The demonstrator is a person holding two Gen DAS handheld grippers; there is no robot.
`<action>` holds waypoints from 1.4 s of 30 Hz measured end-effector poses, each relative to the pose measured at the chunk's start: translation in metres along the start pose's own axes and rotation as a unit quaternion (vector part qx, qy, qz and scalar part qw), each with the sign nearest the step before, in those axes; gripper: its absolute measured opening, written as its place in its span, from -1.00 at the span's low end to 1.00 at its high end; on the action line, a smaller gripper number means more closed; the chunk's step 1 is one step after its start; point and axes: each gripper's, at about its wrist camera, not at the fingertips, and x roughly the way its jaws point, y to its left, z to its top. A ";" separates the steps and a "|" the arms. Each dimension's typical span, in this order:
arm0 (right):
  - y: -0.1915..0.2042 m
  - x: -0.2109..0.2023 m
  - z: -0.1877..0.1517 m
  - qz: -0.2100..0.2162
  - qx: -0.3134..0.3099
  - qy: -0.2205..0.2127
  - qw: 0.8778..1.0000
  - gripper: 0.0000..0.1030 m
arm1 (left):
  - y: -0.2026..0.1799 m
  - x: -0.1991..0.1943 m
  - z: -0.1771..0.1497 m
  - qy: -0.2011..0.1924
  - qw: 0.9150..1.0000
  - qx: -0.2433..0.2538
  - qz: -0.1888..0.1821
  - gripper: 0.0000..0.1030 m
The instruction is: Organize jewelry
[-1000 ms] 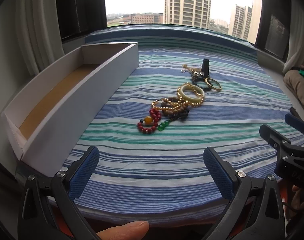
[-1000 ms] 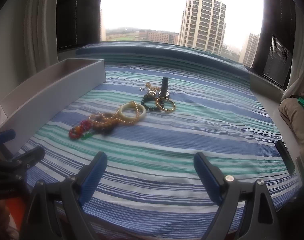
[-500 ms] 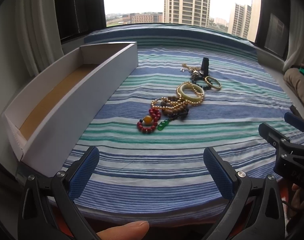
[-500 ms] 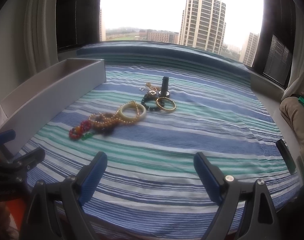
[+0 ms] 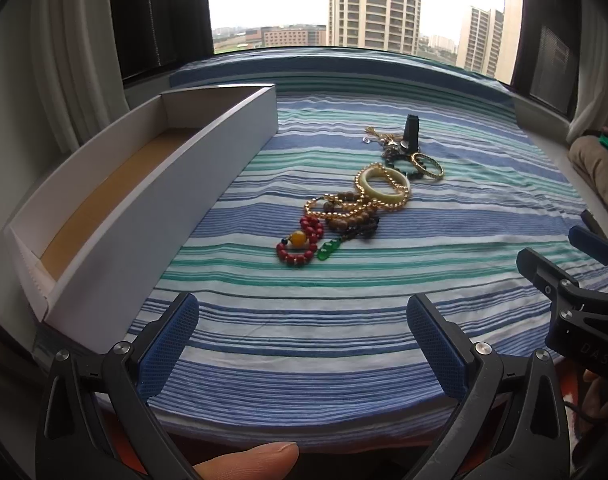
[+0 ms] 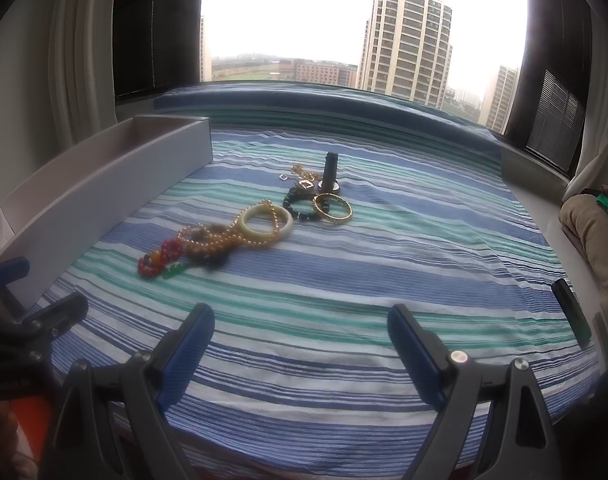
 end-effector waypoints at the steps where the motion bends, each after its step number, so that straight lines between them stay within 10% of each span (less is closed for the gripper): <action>1: 0.000 0.000 0.000 0.000 0.000 0.001 1.000 0.75 | 0.000 0.000 0.000 0.001 1.000 0.000 0.001 0.99; 42: -0.016 0.046 -0.004 -0.014 0.004 0.023 1.000 0.75 | -0.004 0.019 0.003 -0.009 0.999 -0.025 0.019 0.99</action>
